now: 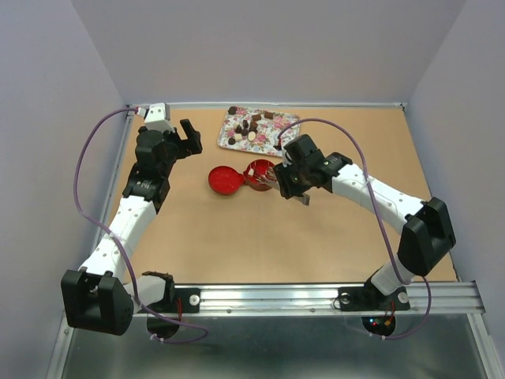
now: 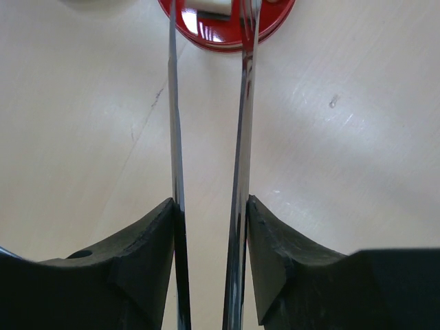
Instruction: Pack the chocolate
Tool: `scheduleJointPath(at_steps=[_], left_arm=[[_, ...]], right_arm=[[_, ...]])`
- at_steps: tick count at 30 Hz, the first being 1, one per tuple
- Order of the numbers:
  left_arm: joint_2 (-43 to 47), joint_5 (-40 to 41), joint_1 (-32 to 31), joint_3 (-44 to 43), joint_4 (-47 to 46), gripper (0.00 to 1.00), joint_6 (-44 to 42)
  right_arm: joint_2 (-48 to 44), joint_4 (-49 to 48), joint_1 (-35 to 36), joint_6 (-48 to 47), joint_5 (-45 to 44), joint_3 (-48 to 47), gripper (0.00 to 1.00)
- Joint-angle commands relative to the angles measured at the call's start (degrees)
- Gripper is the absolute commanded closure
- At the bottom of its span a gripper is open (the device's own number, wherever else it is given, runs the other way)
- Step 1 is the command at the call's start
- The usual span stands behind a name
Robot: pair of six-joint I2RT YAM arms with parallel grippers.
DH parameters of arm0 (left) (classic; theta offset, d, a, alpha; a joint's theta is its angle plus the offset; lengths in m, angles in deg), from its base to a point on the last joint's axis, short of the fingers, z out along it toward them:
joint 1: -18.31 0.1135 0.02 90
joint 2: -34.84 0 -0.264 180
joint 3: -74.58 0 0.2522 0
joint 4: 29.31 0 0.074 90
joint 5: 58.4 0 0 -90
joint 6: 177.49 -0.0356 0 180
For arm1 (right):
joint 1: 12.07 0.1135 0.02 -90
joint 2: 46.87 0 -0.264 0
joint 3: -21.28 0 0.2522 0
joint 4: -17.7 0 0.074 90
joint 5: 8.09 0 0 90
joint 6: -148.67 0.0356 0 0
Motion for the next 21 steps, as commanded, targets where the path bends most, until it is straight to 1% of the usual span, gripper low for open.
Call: scheduleJointPath(at_steps=[1,3,7,16,21], left_arm=[[1.67,-0.57,-0.29,-3.08,-1.4,0.01,0.01],[1.58,-0.84,-0.2,-3.17,-1.4,0.01,0.1],[1.67,-0.67,-0.29,-2.82,-1.58,0.01,0.01],[0.61,-0.75,-0.2,-2.46,-2.46,0.01,0.01],[0.52,-0.75,-0.2,-2.29,-2.63,0.01,-0.08]], right_arm=[[0.9,-3.52,0.63,-0.43,-0.45,-2.88,0.49],[1.34,-3.61,0.54,-0.35,-0.72,-3.5,0.47],[1.61,-3.97,0.54,-0.17,-1.16,-4.9,0.46],[1.6,-4.05,0.54,-0.43,-2.65,-10.0,0.49],[5.11,-4.05,0.54,-1.22,-2.92,-14.21,0.49]])
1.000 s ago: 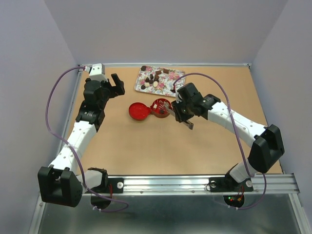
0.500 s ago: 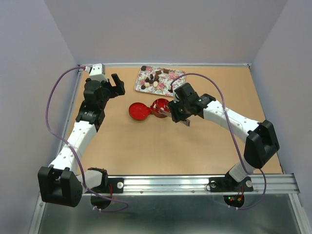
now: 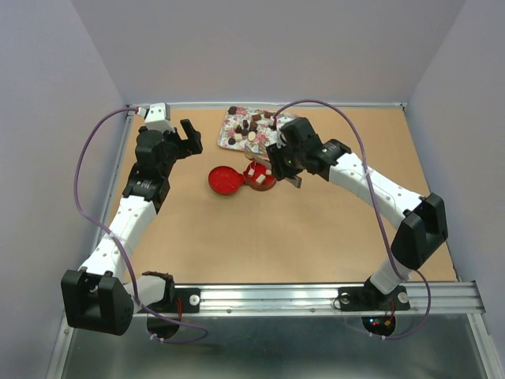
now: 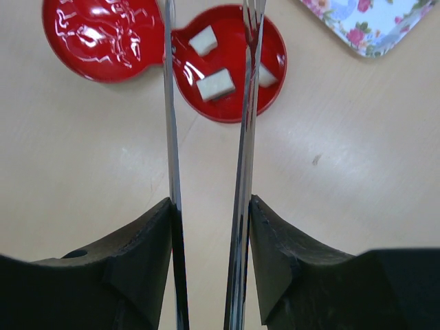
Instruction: Pack the chocolate
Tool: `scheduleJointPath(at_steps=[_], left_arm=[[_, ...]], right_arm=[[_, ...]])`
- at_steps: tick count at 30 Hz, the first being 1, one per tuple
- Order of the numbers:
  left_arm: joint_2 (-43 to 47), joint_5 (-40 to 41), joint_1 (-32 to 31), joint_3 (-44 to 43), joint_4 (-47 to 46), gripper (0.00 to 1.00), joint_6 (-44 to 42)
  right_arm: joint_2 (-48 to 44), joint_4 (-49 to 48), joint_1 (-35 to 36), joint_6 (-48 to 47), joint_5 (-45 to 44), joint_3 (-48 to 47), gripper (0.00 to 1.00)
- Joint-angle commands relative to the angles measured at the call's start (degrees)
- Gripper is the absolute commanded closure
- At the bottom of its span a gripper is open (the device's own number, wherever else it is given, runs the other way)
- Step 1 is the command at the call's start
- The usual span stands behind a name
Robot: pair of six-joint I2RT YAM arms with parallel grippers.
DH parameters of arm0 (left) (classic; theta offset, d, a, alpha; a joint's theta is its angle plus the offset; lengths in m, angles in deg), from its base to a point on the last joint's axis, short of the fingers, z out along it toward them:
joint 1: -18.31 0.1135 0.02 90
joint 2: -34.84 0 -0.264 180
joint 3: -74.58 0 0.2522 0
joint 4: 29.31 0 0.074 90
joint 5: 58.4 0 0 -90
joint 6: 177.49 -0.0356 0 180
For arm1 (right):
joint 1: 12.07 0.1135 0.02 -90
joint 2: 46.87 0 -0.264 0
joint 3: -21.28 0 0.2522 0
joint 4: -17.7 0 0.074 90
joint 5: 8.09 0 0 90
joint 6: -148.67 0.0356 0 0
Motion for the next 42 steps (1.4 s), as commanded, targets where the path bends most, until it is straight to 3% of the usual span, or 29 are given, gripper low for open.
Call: scheduleJointPath(at_steps=[1,15,30,42], left_arm=[[0.61,-0.4,-0.31,-2.2,-2.76,0.01,-0.08],[0.09,-0.4,-0.31,-2.03,-3.55,0.01,-0.17],[-1.32,-0.4,-0.22,-2.2,-3.99,0.01,-0.43],[-0.18,-0.4,-0.13,-1.67,-4.08,0.01,-0.25]], right_arm=[[2.93,-2.94,0.46,-1.55,-0.95,-7.05,0.49],[23.76,-3.38,-1.82,-4.28,-4.37,-26.3,0.5],[25.26,-3.38,-2.97,-3.05,-10.53,-25.87,0.49],[28.87,-3.29,-3.41,-2.79,-8.6,-28.42,0.5]])
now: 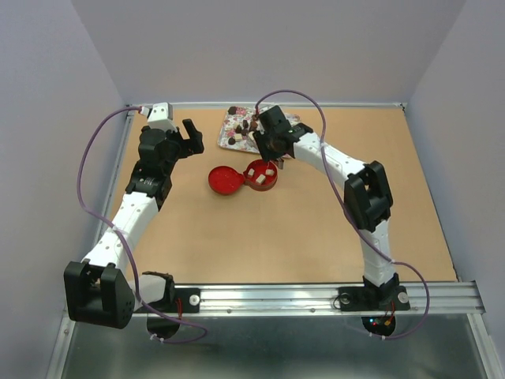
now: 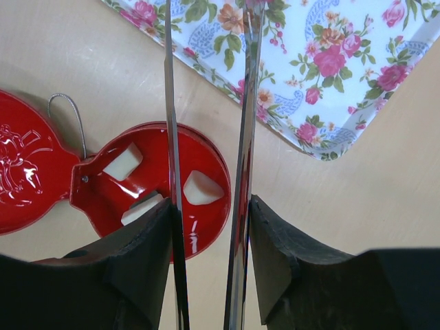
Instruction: Pack the chocolate
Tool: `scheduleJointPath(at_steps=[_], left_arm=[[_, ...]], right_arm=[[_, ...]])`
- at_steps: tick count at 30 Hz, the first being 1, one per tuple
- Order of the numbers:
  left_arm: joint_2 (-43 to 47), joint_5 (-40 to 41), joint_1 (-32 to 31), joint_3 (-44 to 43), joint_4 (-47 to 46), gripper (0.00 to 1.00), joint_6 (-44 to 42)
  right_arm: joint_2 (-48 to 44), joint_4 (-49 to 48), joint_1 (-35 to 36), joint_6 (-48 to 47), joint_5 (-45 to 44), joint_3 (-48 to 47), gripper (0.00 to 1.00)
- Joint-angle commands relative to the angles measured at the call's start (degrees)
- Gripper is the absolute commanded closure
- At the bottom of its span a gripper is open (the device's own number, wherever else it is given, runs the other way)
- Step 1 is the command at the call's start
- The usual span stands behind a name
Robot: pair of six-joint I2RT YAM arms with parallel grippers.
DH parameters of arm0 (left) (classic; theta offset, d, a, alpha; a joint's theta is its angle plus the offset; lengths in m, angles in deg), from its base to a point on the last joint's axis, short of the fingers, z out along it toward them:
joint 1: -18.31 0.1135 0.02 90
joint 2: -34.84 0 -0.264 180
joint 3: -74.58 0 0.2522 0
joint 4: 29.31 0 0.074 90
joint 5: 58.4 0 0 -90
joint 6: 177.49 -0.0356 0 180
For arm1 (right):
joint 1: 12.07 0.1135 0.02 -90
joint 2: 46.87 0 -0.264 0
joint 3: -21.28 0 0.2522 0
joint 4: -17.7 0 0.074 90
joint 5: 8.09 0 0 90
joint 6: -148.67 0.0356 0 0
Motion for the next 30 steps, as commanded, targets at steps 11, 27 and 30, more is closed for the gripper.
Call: scheduleJointPath(at_steps=[11,27,30], left_arm=[[2.62,-0.23,-0.22,-1.5,-2.75,0.01,-0.32],[3.15,-0.23,-0.22,-1.32,-2.84,0.01,-0.14],[3.15,-0.23,-0.13,-1.32,-2.75,0.01,-0.23]], right_arm=[[4.47,-1.08,-0.33,-0.23,-1.22,-8.13,0.52],[4.57,0.33,-0.42,-0.85,-2.97,-9.55,0.64],[2.29,0.33,-0.42,-0.93,-2.62,-8.32,0.64]])
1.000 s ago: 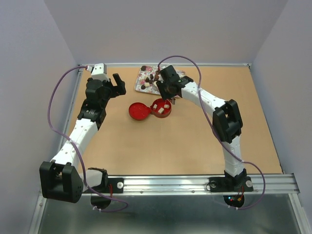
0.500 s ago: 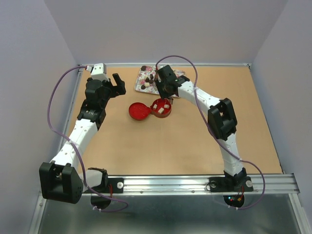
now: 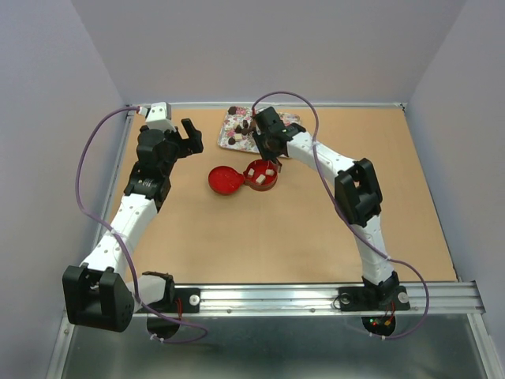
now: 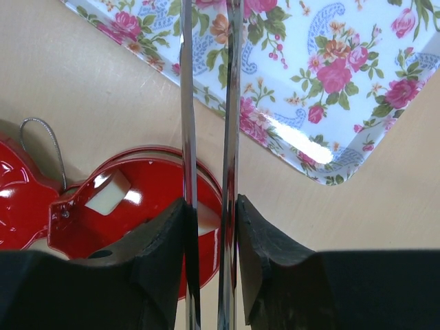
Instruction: Pack the chocolate
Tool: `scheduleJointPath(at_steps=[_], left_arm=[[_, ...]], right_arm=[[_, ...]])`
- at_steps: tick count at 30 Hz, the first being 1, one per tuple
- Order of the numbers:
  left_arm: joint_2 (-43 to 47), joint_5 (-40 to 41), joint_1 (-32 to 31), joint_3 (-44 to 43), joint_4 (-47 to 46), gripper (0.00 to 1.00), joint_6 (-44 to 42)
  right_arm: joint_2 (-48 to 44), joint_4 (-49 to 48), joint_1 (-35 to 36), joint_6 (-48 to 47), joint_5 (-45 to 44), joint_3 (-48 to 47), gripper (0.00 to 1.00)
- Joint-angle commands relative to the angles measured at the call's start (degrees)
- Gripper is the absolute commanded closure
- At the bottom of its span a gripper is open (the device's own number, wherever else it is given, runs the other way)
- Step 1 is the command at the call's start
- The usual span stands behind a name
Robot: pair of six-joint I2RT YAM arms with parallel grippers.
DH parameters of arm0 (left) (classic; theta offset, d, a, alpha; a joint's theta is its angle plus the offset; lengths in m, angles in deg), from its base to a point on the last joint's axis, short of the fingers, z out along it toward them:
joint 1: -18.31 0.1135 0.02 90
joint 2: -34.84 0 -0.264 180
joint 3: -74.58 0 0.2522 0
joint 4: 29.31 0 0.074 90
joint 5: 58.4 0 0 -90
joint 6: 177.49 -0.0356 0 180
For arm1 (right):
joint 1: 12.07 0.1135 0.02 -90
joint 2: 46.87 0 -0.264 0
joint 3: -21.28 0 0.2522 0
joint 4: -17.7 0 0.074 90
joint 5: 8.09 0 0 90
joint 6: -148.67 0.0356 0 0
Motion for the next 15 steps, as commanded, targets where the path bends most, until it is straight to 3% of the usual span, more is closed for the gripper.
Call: scheduleJointPath(at_steps=[1,15], left_arm=[[1.88,-0.23,-0.22,-1.32,-2.81,0.01,-0.15],[3.02,-0.23,-0.22,-1.41,-2.64,0.01,0.29]], right_arm=[[-5.46,-0.61,-0.33,-0.65,-0.7,-1.93,0.64],[-15.83,-0.7,-0.33,0.58,5.8,8.88,0.64]])
